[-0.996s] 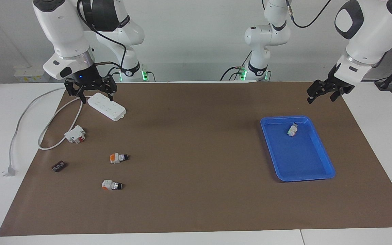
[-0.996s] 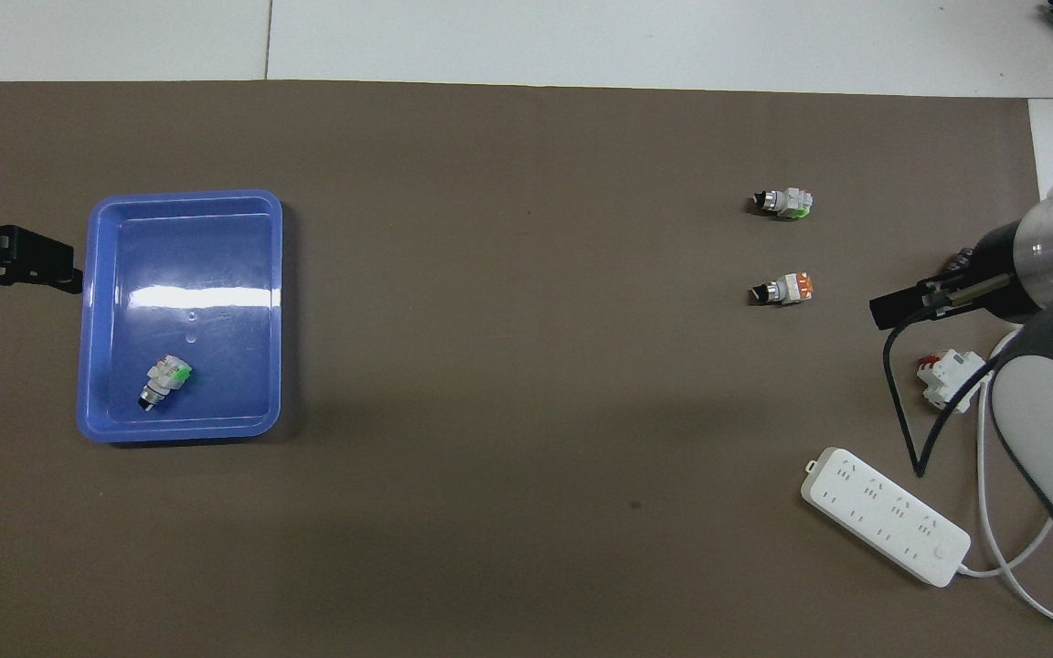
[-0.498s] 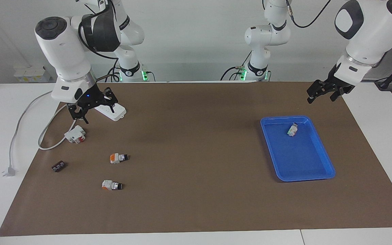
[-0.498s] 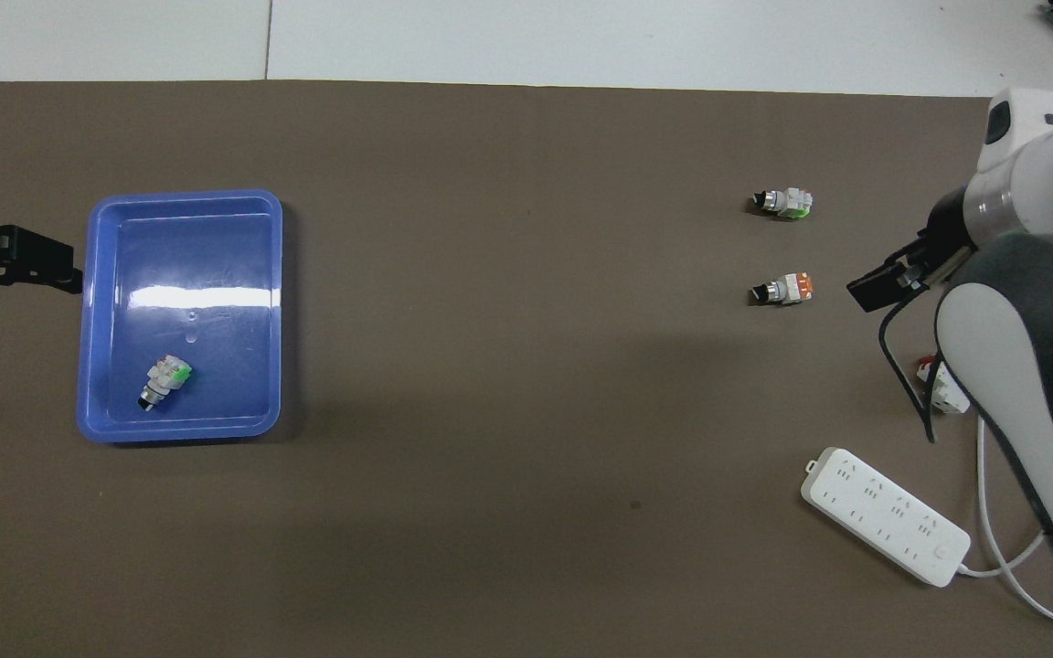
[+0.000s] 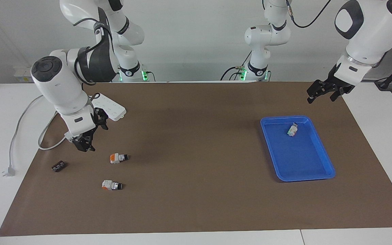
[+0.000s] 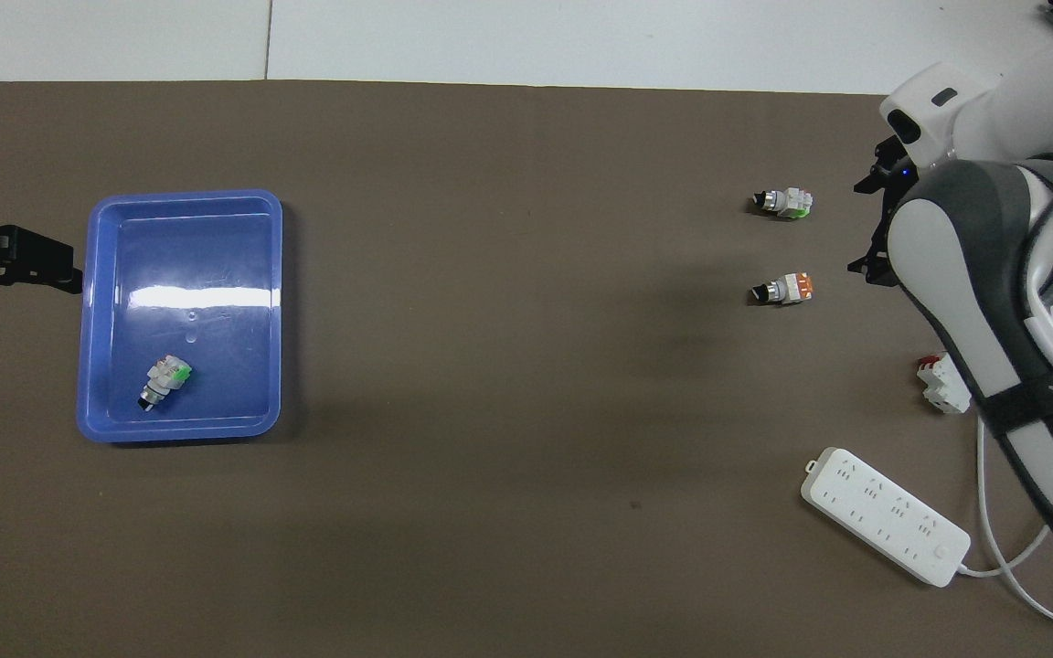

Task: Turn and place switch with both arms
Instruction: 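Move the right gripper over the orange-topped switch module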

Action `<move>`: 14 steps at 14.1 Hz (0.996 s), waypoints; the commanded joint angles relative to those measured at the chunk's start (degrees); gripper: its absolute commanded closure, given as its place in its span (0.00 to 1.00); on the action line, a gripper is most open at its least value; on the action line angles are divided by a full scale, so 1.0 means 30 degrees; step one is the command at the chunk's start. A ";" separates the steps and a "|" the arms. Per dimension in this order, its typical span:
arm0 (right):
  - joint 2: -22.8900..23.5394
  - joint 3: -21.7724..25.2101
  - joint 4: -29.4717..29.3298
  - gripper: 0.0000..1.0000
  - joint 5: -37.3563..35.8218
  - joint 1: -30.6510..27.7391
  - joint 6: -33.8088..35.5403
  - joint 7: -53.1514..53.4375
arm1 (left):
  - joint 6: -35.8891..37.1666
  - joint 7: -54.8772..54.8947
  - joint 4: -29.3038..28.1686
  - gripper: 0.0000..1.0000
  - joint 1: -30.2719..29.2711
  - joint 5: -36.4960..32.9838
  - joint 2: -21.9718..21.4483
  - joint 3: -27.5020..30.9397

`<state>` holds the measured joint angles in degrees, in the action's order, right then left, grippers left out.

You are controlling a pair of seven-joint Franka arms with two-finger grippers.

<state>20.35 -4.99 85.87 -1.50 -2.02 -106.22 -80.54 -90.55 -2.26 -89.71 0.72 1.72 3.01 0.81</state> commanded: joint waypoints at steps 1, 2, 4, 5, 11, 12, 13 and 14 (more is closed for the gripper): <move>0.0832 -0.0327 -0.0352 0.01 0.0060 -0.0322 -0.0422 -0.2790 | -0.0431 0.0022 -0.0711 0.00 -0.0123 -0.0252 -0.0566 -0.0124; 0.1096 -0.0327 -0.0265 0.01 0.0119 -0.0322 -0.0510 -0.3438 | -0.0431 0.0021 -0.0711 0.00 -0.0123 -0.0252 -0.0566 -0.0124; 0.1157 -0.0356 0.0406 0.01 0.0207 -0.0380 -0.0946 -0.3998 | -0.0431 0.0051 -0.0711 0.00 -0.0123 -0.0252 -0.0595 -0.0124; 0.1157 -0.0357 0.0815 0.01 0.0382 -0.0497 -0.1559 -0.4755 | -0.0431 0.0022 -0.0711 0.00 -0.0123 -0.0252 -0.0595 -0.0124; 0.1128 -0.0357 0.3101 0.01 0.1407 -0.0937 -0.3613 -0.6548 | -0.0431 0.0021 -0.0711 0.00 -0.0123 -0.0252 -0.0595 -0.0095; 0.1099 -0.0357 0.3453 0.01 0.1989 -0.0995 -0.3964 -0.6782 | -0.0431 0.0050 -0.0711 0.00 -0.0123 -0.0252 -0.0595 -0.0124; 0.1128 -0.0328 0.3717 0.01 0.2256 -0.1025 -0.4054 -0.6958 | -0.0431 0.0051 -0.0711 0.00 -0.0123 -0.0252 -0.0595 -0.0095; 0.1186 -0.0327 0.4039 0.02 0.2287 -0.1054 -0.4200 -0.7192 | -0.0431 0.0051 -0.0711 0.00 -0.0123 -0.0252 -0.0595 -0.0095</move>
<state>24.63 -5.15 94.94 3.75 -3.99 -117.00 -99.74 -90.56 -2.26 -89.71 0.72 1.72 2.99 0.81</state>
